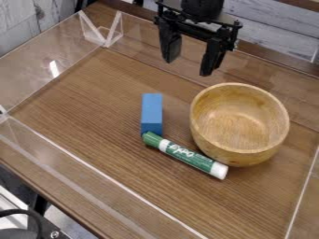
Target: Put the blue block in the brown bowl
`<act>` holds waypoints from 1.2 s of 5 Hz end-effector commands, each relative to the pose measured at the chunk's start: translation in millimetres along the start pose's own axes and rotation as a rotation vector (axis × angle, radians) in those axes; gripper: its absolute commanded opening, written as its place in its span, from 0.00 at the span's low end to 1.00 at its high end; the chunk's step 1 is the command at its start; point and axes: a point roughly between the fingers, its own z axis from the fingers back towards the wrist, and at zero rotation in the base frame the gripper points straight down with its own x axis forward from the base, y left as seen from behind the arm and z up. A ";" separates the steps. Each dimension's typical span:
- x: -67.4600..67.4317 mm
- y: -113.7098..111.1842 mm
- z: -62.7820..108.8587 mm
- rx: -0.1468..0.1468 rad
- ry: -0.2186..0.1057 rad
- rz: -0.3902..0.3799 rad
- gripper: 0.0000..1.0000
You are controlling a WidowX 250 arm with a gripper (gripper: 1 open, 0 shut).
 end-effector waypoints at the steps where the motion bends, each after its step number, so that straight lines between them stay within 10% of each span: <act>1: -1.6 3.4 -6.8 -0.005 0.003 0.024 1.00; 3: -12.6 19.6 -19.4 -0.050 -0.074 0.143 1.00; 6: -15.9 30.0 -33.5 -0.084 -0.102 0.210 1.00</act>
